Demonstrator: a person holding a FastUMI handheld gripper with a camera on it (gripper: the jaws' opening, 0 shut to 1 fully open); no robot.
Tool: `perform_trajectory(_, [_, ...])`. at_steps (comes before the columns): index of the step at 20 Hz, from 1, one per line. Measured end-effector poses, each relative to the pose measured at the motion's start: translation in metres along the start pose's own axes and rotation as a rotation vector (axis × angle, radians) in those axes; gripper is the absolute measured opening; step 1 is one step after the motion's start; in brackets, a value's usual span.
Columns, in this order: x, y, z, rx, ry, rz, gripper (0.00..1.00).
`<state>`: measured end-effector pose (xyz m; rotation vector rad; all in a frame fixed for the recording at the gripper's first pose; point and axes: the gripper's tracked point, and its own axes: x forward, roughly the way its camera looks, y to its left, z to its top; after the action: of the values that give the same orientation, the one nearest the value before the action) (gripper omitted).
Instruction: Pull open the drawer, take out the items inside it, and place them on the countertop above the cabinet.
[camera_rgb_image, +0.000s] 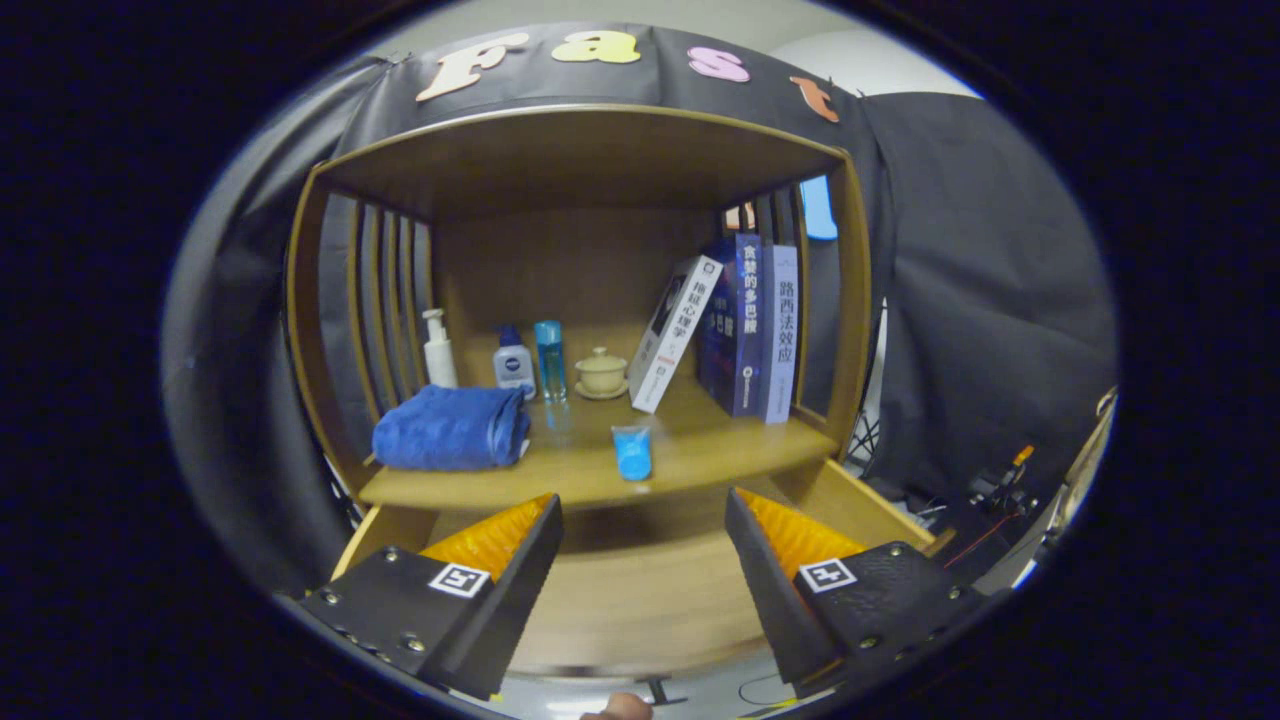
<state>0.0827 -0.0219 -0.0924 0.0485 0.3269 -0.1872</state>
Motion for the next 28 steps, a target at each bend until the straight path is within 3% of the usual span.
perform_trajectory(9, [-0.06, 0.017, -0.085, -0.001, 0.044, 0.086, 0.97])
perform_trajectory(14, [-0.067, 0.013, -0.122, 0.046, 0.1, 0.084, 0.97])
perform_trajectory(22, [-0.05, 0.022, -0.139, 0.144, 0.104, 0.168, 1.0])
perform_trajectory(28, [-0.044, 0.021, -0.141, 0.11, 0.111, 0.212, 1.0])
